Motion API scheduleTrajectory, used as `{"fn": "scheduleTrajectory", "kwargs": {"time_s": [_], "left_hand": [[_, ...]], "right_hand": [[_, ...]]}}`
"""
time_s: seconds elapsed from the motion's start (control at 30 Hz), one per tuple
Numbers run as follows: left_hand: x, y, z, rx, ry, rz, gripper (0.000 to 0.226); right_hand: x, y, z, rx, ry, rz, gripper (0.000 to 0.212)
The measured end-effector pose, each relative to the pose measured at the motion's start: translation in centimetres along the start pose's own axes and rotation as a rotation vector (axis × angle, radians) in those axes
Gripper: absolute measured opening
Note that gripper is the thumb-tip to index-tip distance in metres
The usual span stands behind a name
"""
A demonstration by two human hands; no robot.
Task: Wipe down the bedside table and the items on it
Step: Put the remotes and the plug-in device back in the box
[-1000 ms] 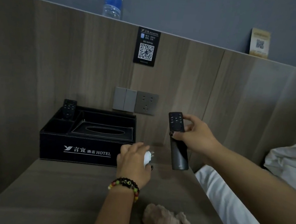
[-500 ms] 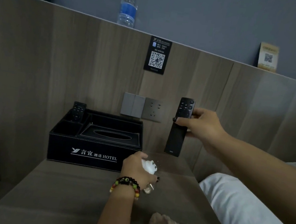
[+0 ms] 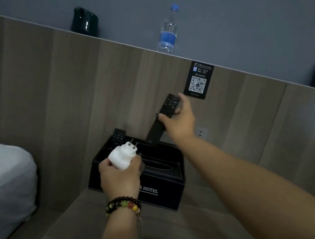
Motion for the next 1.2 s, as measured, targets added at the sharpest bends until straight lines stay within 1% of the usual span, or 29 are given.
{"fn": "scheduleTrajectory", "kwargs": {"time_s": [0.03,0.1,0.13,0.17,0.2,0.27,0.33,0.37,0.43,0.53,0.57,0.67,0.73,0.83,0.93,0.97,1.03,1.07,1.1,1.2], "left_hand": [[0.2,-0.6,0.8,-0.016,-0.010,0.006,0.049],[0.1,-1.6,2.7,-0.079,-0.066,0.037,0.038],[0.3,-2.2,3.8,-0.129,-0.043,0.087,0.033],[0.3,-2.7,4.9,-0.186,-0.045,0.102,0.030],[0.1,-3.2,6.0,-0.250,-0.074,0.086,0.030],[-0.5,-3.8,7.5,-0.335,-0.083,-0.012,0.033],[-1.1,-3.8,8.1,-0.376,-0.091,-0.102,0.035],[-1.2,-3.8,8.2,-0.385,-0.103,-0.120,0.035],[-1.0,-3.7,8.0,-0.384,-0.104,-0.086,0.037],[-0.2,-3.3,7.7,-0.397,-0.076,0.018,0.047],[0.1,-3.4,7.5,-0.394,-0.065,0.032,0.047],[0.9,-4.5,7.1,-0.339,0.010,0.060,0.039],[1.4,-4.8,7.0,-0.317,0.000,0.070,0.035],[1.1,-3.7,6.9,-0.358,-0.004,0.015,0.039],[1.3,-3.4,6.4,-0.340,0.014,0.042,0.040],[1.5,-3.6,6.3,-0.328,0.023,0.052,0.040],[1.7,-3.8,6.2,-0.319,0.010,0.052,0.031],[1.7,-3.7,6.2,-0.320,-0.008,0.037,0.026],[1.6,-3.6,6.2,-0.326,-0.024,0.018,0.026],[1.8,-3.5,6.1,-0.325,-0.025,0.014,0.034]], "right_hand": [[0.4,-0.1,-2.0,0.046,-0.021,0.016,0.080],[1.4,-0.3,-5.4,0.134,0.016,0.084,0.079],[1.9,-0.4,-6.8,0.180,0.045,0.127,0.078],[2.3,-0.5,-7.9,0.209,0.058,0.166,0.077],[2.4,-0.6,-8.7,0.212,0.056,0.187,0.076],[2.1,-1.1,-9.8,0.168,0.028,0.183,0.076],[1.3,-1.4,-10.5,0.126,-0.013,0.141,0.077],[0.9,-1.4,-10.9,0.117,-0.027,0.120,0.077],[0.2,-1.3,-11.5,0.112,-0.037,0.087,0.076],[-1.0,-0.7,-12.3,0.126,-0.015,0.072,0.074],[-1.4,-0.5,-12.6,0.136,-0.009,0.068,0.073],[-2.7,0.4,-13.1,0.157,-0.038,0.046,0.072],[-3.3,0.9,-13.3,0.137,-0.087,0.020,0.072],[-4.1,1.0,-13.6,0.097,-0.161,-0.035,0.068],[-4.6,0.5,-13.6,0.078,-0.183,-0.089,0.060],[-4.6,0.3,-13.4,0.077,-0.188,-0.087,0.059],[-4.4,-0.1,-13.1,0.076,-0.178,-0.052,0.059],[-4.2,-0.2,-13.0,0.080,-0.163,-0.034,0.059],[-4.1,-0.3,-13.0,0.093,-0.147,-0.026,0.058],[-4.3,-0.4,-14.0,0.216,-0.132,-0.072,0.050]]}}
Point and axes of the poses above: each hand's wrist, its own y-axis away from the middle knuckle, its own z-axis out of the back of the hand, x = y × z, the point moved 7 cm from there along -y, towards the middle knuckle, and after that the axes turned 4 degrees about y, right-handed, at the moved point
